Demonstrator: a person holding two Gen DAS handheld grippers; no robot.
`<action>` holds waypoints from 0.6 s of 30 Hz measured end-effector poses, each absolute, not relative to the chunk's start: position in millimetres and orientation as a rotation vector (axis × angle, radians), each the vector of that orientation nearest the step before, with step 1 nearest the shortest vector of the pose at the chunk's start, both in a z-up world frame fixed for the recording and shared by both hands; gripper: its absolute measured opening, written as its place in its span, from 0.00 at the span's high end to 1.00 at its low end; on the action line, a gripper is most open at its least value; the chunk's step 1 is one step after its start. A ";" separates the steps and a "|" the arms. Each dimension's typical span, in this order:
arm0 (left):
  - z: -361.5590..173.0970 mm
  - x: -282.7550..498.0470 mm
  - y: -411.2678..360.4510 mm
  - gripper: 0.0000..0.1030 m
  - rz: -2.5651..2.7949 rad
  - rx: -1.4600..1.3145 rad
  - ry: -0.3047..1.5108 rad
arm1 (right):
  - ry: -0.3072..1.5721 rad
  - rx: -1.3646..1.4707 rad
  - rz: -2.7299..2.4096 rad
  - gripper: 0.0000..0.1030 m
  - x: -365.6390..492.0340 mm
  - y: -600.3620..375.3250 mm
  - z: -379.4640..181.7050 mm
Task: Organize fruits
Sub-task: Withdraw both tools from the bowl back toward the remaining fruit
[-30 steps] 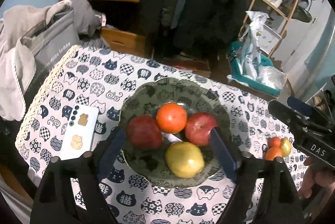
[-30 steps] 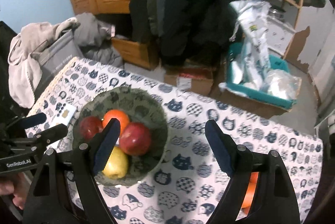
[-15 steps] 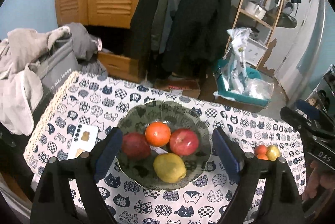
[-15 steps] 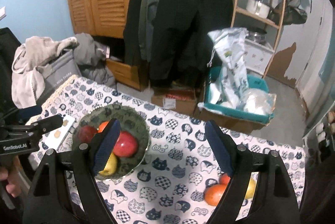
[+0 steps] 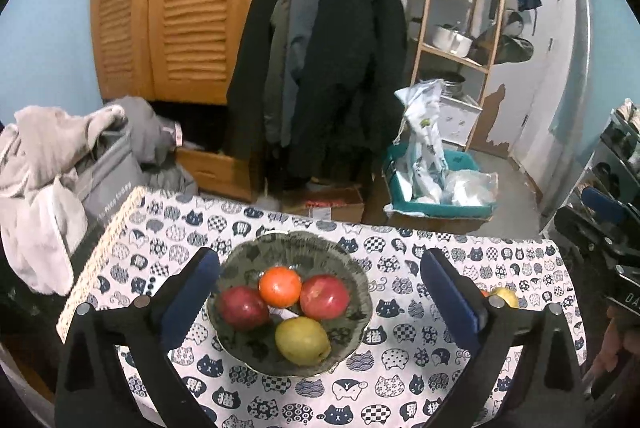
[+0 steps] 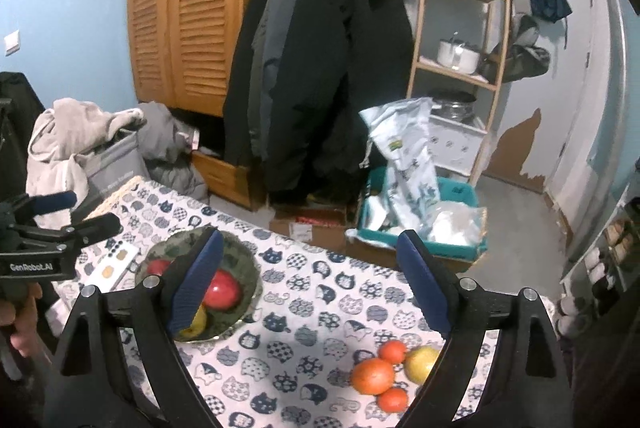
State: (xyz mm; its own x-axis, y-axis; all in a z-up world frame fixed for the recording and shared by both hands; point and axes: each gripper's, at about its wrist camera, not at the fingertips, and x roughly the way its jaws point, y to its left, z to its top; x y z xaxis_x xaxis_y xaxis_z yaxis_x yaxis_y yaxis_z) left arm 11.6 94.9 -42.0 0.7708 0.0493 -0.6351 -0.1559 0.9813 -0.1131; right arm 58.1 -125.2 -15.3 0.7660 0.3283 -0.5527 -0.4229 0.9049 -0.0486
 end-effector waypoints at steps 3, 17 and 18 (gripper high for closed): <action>-35.1 10.0 85.5 0.01 0.097 -0.151 0.665 | 0.551 -0.165 0.399 0.15 52.2 -137.8 -10.9; -24.8 17.0 38.3 0.01 0.013 -0.105 0.658 | 0.533 -0.123 0.292 0.14 44.3 -199.8 -6.7; -24.9 17.4 35.5 0.01 0.009 -0.102 0.659 | 0.539 -0.114 0.280 0.14 45.3 -206.4 -7.5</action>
